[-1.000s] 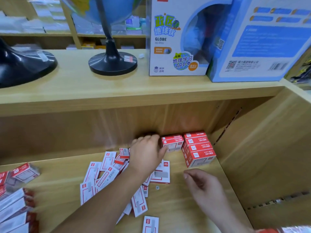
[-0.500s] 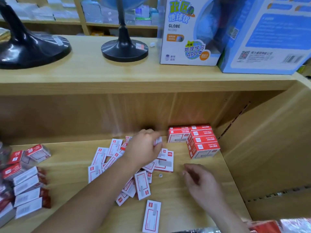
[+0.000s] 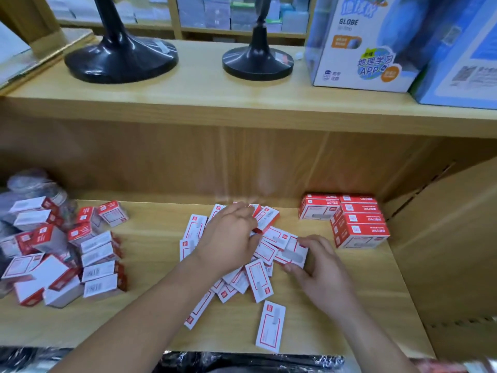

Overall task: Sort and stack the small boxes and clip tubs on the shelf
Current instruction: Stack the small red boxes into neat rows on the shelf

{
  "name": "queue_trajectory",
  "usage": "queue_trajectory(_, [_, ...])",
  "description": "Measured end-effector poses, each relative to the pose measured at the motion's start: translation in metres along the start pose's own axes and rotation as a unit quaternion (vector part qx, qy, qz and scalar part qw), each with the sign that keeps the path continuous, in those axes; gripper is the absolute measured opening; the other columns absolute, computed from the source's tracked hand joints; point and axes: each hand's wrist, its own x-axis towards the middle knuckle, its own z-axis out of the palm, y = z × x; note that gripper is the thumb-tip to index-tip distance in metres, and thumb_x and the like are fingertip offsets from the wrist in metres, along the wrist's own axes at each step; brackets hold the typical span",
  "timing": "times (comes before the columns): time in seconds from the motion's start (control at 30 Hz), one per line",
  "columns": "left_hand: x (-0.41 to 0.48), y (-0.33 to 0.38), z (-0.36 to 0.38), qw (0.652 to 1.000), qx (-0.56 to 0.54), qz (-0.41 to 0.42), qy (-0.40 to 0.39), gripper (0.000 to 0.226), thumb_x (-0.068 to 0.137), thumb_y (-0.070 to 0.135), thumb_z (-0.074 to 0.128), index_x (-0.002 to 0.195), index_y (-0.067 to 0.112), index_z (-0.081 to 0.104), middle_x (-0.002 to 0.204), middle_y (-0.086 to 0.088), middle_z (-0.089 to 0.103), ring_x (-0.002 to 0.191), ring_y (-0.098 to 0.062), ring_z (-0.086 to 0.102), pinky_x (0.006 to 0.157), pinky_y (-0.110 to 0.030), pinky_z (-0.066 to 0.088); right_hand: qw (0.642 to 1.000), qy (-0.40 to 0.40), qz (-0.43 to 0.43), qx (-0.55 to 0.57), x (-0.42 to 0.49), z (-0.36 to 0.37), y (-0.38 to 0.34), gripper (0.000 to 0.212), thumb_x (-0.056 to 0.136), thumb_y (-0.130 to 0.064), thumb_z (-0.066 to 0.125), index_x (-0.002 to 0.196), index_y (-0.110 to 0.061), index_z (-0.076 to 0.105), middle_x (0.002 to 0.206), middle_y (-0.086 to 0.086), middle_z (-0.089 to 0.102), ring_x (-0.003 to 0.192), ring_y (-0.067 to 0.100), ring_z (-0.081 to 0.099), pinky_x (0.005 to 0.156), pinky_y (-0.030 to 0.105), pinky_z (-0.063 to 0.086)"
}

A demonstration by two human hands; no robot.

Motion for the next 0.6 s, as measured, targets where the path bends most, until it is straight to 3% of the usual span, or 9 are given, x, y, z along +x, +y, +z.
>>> queue_trajectory(0.07, [0.003, 0.011, 0.001, 0.998, -0.045, 0.034, -0.025, 0.042, 0.091, 0.041, 0.056, 0.123, 0.018, 0.069, 0.141, 0.000, 0.061, 0.141, -0.024, 0.044, 0.120, -0.036, 0.030, 0.999, -0.005, 0.032, 0.011, -0.002, -0.002, 0.003, 0.072, 0.073, -0.042, 0.084, 0.135, -0.021, 0.054, 0.117, -0.013, 0.044, 0.108, 0.008, 0.057, 0.092, 0.029, 0.048])
queue_trajectory(0.13, [0.006, 0.023, 0.006, 0.991, -0.059, 0.085, -0.084, 0.047, 0.093, 0.046, 0.057, 0.134, 0.023, 0.063, 0.147, 0.005, 0.054, 0.150, -0.021, 0.031, 0.124, -0.042, 0.021, 0.998, -0.015, 0.055, 0.016, -0.008, -0.006, 0.003, 0.064, 0.073, -0.036, 0.085, 0.128, -0.023, 0.056, 0.109, -0.010, 0.039, 0.102, 0.007, 0.054, 0.086, 0.022, 0.042])
queue_trajectory(0.23, [0.005, 0.022, 0.010, 0.988, -0.023, 0.086, -0.126, 0.041, 0.095, 0.046, 0.059, 0.130, 0.024, 0.066, 0.151, 0.006, 0.051, 0.153, -0.022, 0.025, 0.124, -0.046, 0.018, 0.997, 0.017, 0.070, 0.021, -0.021, -0.014, 0.006, 0.053, 0.070, -0.033, 0.087, 0.113, -0.029, 0.058, 0.104, -0.011, 0.036, 0.096, 0.010, 0.054, 0.081, 0.026, 0.042])
queue_trajectory(0.33, [-0.009, 0.012, 0.004, 0.993, -0.101, 0.061, -0.033, 0.032, 0.095, 0.036, 0.064, 0.121, 0.020, 0.072, 0.144, 0.002, 0.059, 0.141, -0.022, 0.046, 0.116, -0.039, 0.036, 0.992, 0.063, 0.101, 0.046, -0.032, -0.020, 0.016, 0.061, 0.063, -0.031, 0.091, 0.108, -0.042, 0.050, 0.108, -0.012, 0.045, 0.090, 0.003, 0.049, 0.079, 0.035, 0.046])
queue_trajectory(0.43, [-0.033, 0.001, -0.008, 0.987, -0.134, 0.004, 0.089, 0.020, 0.092, 0.018, 0.071, 0.111, 0.017, 0.075, 0.127, 0.002, 0.069, 0.121, -0.020, 0.060, 0.102, -0.033, 0.049, 0.987, 0.069, 0.098, 0.104, -0.034, -0.019, 0.024, 0.067, 0.065, -0.013, 0.087, 0.106, -0.047, 0.046, 0.108, -0.011, 0.062, 0.099, 0.014, 0.062, 0.084, 0.046, 0.053])
queue_trajectory(0.53, [-0.056, -0.005, -0.015, 0.985, -0.112, -0.056, 0.118, 0.014, 0.086, 0.013, 0.075, 0.100, 0.017, 0.075, 0.114, 0.003, 0.070, 0.108, -0.021, 0.063, 0.089, -0.036, 0.054, 0.990, 0.083, 0.063, 0.098, -0.030, -0.014, 0.017, 0.062, 0.075, -0.002, 0.075, 0.108, -0.046, 0.046, 0.108, -0.011, 0.063, 0.099, 0.017, 0.065, 0.082, 0.048, 0.055])
queue_trajectory(0.6, [-0.068, -0.003, -0.013, 0.983, -0.113, -0.085, 0.116, 0.015, 0.085, 0.018, 0.074, 0.100, 0.018, 0.076, 0.117, 0.001, 0.070, 0.109, -0.023, 0.063, 0.090, -0.036, 0.054, 0.990, 0.088, 0.038, 0.107, -0.027, -0.007, 0.010, 0.055, 0.081, 0.000, 0.067, 0.109, -0.043, 0.046, 0.106, -0.011, 0.063, 0.093, 0.017, 0.066, 0.078, 0.048, 0.056])
